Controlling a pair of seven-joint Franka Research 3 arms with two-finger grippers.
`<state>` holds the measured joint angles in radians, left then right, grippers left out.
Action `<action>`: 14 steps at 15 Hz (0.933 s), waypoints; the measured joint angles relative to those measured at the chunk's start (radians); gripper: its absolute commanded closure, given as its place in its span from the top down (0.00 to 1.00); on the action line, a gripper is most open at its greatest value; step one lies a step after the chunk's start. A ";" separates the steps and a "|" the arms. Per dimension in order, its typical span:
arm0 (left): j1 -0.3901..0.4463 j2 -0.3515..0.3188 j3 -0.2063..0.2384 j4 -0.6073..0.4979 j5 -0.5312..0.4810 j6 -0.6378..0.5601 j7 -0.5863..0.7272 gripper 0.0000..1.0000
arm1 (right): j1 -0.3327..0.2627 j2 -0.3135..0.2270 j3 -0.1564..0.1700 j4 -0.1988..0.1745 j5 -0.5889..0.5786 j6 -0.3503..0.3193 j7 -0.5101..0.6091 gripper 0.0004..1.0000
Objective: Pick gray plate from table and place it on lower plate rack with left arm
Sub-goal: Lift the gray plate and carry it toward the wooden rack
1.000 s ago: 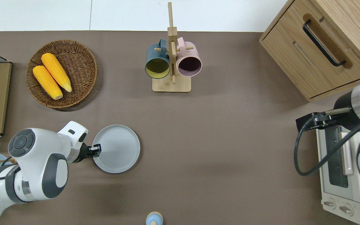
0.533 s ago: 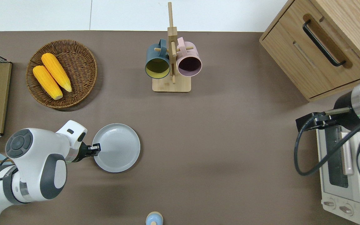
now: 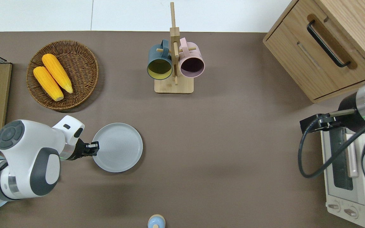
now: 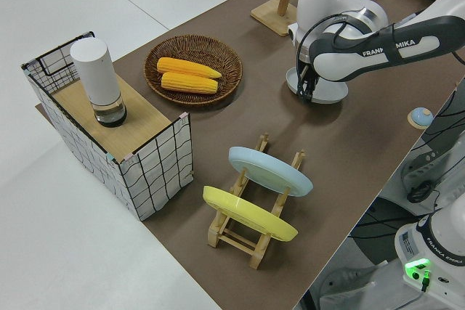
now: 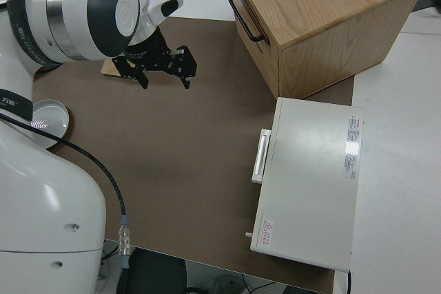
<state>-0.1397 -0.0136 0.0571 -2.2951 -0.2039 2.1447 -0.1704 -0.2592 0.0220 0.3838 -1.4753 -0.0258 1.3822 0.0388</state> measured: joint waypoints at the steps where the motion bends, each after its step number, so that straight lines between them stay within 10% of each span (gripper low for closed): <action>1: 0.000 -0.001 0.008 0.049 0.020 -0.060 -0.008 0.00 | 0.000 0.000 0.000 0.000 0.000 0.000 0.000 0.98; 14: 0.000 -0.028 0.067 0.459 0.111 -0.551 -0.037 0.00 | 0.000 0.000 0.000 0.000 0.000 0.000 0.000 0.98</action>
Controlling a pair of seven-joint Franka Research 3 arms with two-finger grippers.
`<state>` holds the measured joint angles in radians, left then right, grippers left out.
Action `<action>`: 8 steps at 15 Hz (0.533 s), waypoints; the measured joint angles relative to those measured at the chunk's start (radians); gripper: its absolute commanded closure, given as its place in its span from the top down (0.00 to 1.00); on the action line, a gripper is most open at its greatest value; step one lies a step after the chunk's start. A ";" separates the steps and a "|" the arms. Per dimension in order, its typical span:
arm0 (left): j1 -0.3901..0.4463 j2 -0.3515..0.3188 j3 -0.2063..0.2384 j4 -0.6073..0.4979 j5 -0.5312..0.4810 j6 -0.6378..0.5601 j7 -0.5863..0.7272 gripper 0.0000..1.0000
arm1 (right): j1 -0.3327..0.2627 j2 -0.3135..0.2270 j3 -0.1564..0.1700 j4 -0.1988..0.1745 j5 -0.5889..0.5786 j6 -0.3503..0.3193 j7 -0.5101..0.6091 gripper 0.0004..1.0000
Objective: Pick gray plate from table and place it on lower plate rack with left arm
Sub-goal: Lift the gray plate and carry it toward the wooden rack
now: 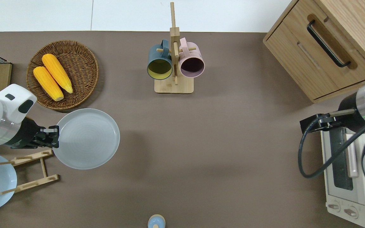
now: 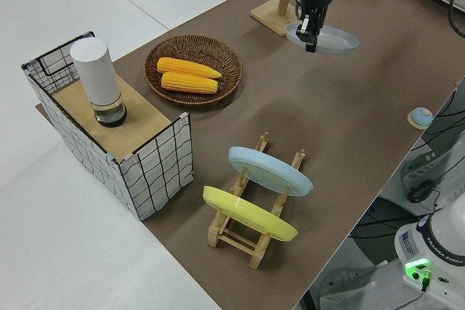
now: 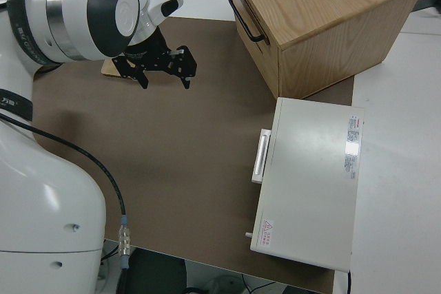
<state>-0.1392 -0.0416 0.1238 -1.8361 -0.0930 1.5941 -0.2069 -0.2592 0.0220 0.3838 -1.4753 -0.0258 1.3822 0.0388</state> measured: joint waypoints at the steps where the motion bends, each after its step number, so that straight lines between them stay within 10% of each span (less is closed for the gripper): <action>1: 0.000 -0.005 0.001 0.012 0.021 -0.012 0.000 0.00 | 0.000 0.000 0.000 0.000 0.000 0.000 0.000 0.98; 8: -0.001 -0.014 -0.022 0.066 0.376 -0.136 0.000 0.00 | 0.000 0.000 0.000 0.000 0.000 0.000 0.000 0.98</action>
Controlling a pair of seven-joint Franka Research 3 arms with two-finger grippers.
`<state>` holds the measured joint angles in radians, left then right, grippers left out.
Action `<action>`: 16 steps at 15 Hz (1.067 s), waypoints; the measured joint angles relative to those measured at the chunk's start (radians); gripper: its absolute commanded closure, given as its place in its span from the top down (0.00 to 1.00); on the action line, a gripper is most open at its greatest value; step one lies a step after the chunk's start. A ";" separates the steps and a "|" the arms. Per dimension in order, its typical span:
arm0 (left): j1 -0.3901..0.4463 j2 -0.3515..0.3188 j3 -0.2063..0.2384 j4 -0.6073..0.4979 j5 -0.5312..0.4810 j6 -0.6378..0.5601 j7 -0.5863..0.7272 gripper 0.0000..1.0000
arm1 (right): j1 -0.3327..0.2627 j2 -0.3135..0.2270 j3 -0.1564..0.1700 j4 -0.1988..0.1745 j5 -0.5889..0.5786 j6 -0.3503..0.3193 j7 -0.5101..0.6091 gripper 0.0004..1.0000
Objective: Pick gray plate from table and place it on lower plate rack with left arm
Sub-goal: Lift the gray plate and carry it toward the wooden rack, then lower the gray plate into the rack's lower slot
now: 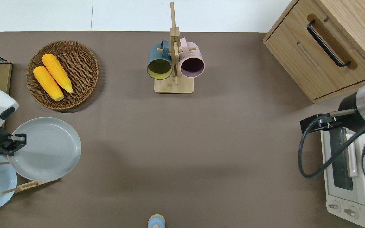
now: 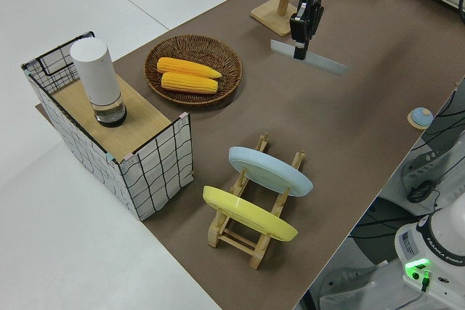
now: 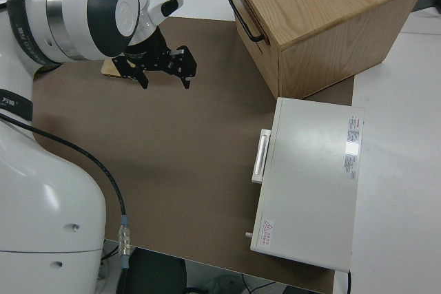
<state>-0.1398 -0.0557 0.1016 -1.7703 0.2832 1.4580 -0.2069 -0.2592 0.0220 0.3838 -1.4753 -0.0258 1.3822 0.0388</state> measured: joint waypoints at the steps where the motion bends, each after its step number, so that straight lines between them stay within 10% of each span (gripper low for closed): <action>1: 0.000 0.000 -0.010 0.001 0.077 -0.023 0.000 0.00 | 0.000 0.000 0.000 0.000 0.000 0.000 0.000 0.98; 7: -0.010 0.002 -0.044 0.000 0.400 -0.091 0.000 0.00 | 0.000 0.000 0.000 0.000 0.000 0.000 0.000 0.98; 16: -0.010 0.022 -0.039 -0.101 0.546 -0.100 -0.081 0.00 | 0.000 0.000 0.000 0.000 0.000 0.000 0.000 0.98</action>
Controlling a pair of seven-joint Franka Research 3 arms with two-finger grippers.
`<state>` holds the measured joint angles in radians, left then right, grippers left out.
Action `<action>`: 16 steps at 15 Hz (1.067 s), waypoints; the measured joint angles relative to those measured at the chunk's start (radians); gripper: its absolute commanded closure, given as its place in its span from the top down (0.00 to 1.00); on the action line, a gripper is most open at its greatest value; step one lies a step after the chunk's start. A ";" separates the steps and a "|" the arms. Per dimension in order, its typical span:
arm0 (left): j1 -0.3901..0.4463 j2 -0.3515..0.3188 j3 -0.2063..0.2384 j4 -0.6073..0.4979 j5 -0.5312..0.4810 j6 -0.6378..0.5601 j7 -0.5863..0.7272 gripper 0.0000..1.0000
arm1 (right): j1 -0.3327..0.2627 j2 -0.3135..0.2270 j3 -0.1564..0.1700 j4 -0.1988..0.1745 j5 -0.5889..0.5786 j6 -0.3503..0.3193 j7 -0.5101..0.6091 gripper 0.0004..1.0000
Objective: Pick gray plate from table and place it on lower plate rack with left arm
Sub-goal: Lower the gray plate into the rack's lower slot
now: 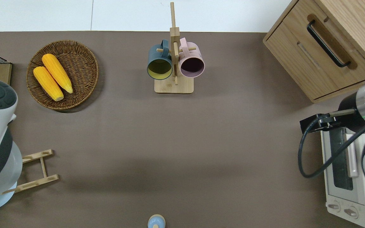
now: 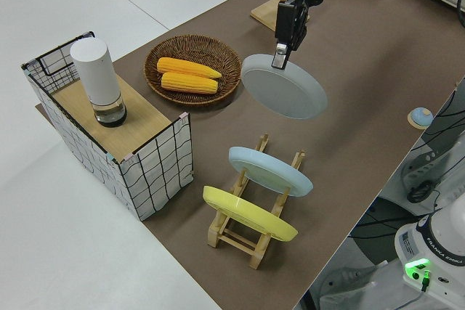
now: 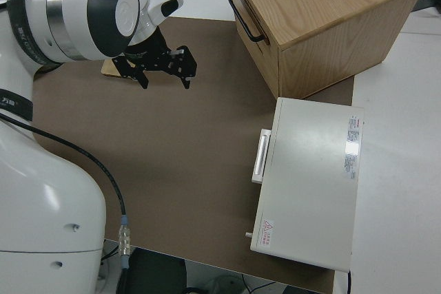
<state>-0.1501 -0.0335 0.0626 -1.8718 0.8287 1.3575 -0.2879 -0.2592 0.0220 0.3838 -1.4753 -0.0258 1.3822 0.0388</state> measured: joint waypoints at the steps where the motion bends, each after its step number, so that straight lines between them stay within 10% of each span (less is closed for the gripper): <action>1: 0.000 0.003 -0.001 -0.023 0.003 0.000 -0.039 0.00 | 0.000 0.000 0.000 0.000 0.000 0.000 0.000 0.98; 16: -0.013 0.024 -0.032 -0.196 -0.019 0.047 -0.326 0.00 | 0.000 0.000 0.000 0.000 0.000 0.000 0.000 0.98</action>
<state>-0.1636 -0.0100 0.0303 -2.0675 0.8094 1.4045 -0.6142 -0.2592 0.0220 0.3838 -1.4753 -0.0258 1.3822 0.0388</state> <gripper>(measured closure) 0.965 0.013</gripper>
